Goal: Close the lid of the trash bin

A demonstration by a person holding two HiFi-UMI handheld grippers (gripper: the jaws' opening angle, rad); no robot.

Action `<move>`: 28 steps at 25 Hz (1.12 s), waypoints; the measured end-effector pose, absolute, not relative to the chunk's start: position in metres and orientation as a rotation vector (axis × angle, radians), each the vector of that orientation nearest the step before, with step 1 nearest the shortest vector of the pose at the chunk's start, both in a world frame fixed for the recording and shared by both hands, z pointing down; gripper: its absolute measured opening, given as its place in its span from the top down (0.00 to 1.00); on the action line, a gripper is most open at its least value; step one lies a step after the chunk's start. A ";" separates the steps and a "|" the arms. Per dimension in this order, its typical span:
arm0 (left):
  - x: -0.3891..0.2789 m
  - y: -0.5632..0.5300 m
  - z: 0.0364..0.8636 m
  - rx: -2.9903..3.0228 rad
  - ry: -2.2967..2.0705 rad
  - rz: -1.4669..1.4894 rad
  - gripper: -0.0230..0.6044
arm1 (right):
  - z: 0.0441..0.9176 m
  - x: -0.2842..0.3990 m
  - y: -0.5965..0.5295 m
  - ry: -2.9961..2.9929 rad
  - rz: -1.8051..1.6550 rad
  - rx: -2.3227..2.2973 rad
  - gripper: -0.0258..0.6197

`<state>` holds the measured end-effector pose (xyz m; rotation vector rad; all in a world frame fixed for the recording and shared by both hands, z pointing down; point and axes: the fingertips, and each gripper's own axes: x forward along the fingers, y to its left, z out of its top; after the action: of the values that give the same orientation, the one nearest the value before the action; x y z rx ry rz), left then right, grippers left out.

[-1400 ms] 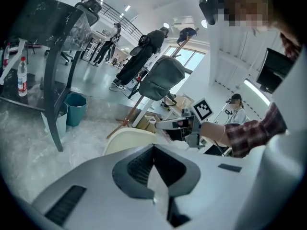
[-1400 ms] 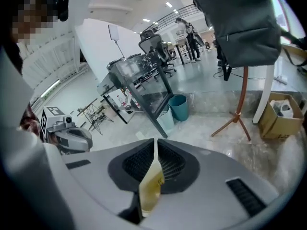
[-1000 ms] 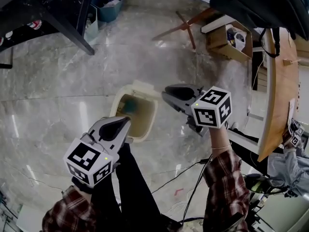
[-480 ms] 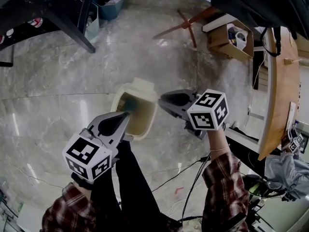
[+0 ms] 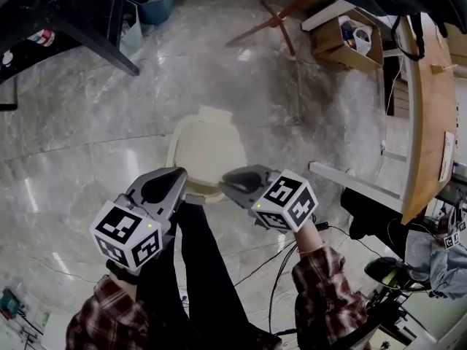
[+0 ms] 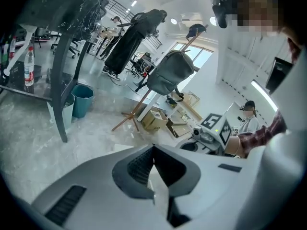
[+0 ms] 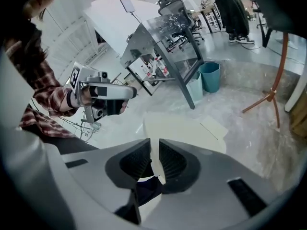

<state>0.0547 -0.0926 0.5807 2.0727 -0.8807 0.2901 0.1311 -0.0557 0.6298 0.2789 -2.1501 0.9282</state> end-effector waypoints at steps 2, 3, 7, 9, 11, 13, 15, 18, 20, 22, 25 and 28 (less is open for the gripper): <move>0.055 -0.089 0.589 2.070 -0.868 0.305 0.94 | 0.640 0.128 -0.040 -2.152 0.940 0.296 0.86; 0.057 -0.088 0.593 2.068 -0.861 0.311 0.94 | 0.645 0.127 -0.033 -2.152 0.946 0.299 0.86; 0.065 -0.083 0.612 2.061 -0.840 0.337 0.95 | 0.668 0.125 -0.010 -2.136 0.946 0.298 0.86; 0.068 -0.082 0.621 2.056 -0.838 0.348 0.94 | 0.682 0.124 0.000 -2.123 0.905 0.288 0.86; 0.069 -0.080 0.628 2.048 -0.845 0.352 0.94 | 0.697 0.123 0.010 -2.102 0.858 0.277 0.87; 0.070 -0.077 0.635 2.039 -0.853 0.351 0.94 | 0.714 0.124 0.020 -2.075 0.823 0.273 0.89; 0.071 -0.073 0.641 2.031 -0.854 0.356 0.94 | 0.731 0.124 0.029 -2.046 0.795 0.275 0.90; 0.069 -0.067 0.650 2.024 -0.851 0.372 0.95 | 0.755 0.124 0.039 -2.007 0.758 0.281 0.91; 0.068 -0.065 0.653 2.022 -0.847 0.379 0.95 | 0.768 0.123 0.042 -1.991 0.748 0.286 0.93; 0.067 -0.066 0.655 2.027 -0.844 0.380 0.95 | 0.779 0.123 0.044 -1.972 0.757 0.294 0.93; 0.065 -0.069 0.656 2.032 -0.848 0.371 0.94 | 0.793 0.124 0.047 -1.938 0.766 0.295 0.94; 0.062 -0.072 0.655 2.027 -0.855 0.360 0.94 | 0.804 0.124 0.048 -1.917 0.774 0.291 0.94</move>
<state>0.0625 -0.0720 0.6552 2.0267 -0.8554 0.3596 0.1243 0.0477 0.8045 0.2912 -1.9174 0.7737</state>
